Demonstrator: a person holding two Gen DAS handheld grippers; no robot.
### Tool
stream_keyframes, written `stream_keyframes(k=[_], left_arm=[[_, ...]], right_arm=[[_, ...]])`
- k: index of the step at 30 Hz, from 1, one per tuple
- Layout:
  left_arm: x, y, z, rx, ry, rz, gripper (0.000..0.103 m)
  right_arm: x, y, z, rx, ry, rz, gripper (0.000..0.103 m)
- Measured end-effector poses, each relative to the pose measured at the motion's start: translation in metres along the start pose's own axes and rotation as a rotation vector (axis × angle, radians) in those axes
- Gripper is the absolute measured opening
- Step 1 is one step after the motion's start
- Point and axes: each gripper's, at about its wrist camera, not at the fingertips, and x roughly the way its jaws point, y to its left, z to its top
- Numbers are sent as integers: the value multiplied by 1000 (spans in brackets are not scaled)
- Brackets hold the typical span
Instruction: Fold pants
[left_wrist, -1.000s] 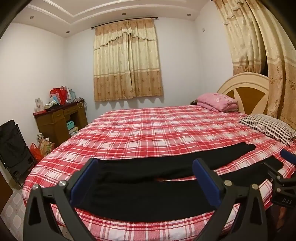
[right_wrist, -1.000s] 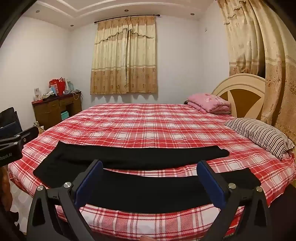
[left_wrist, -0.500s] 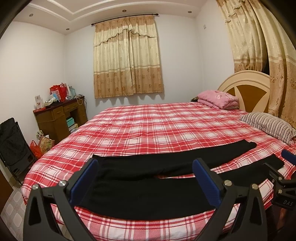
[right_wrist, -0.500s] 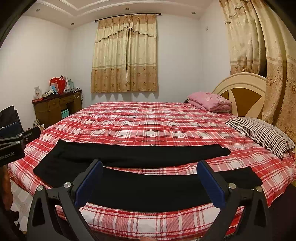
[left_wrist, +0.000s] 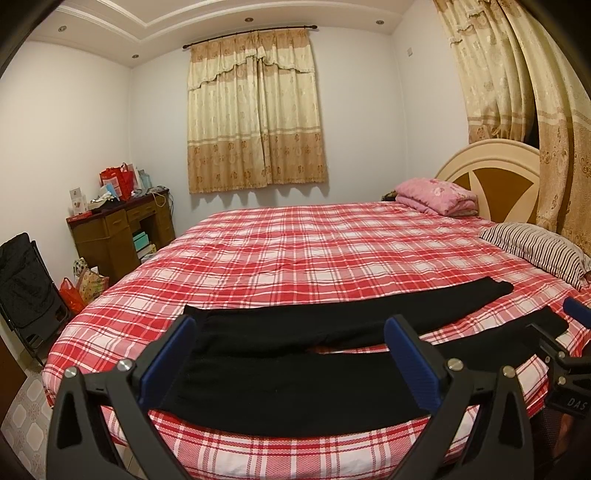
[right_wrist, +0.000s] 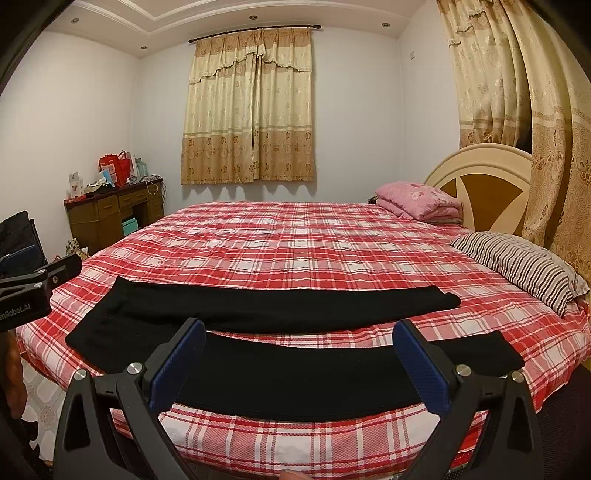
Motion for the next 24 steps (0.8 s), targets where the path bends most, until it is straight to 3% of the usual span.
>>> stream_keyframes(k=[24], left_arm=[[2, 1, -2, -1, 3, 2, 103]], right_arm=[[4, 0, -7, -6, 9, 0, 102]])
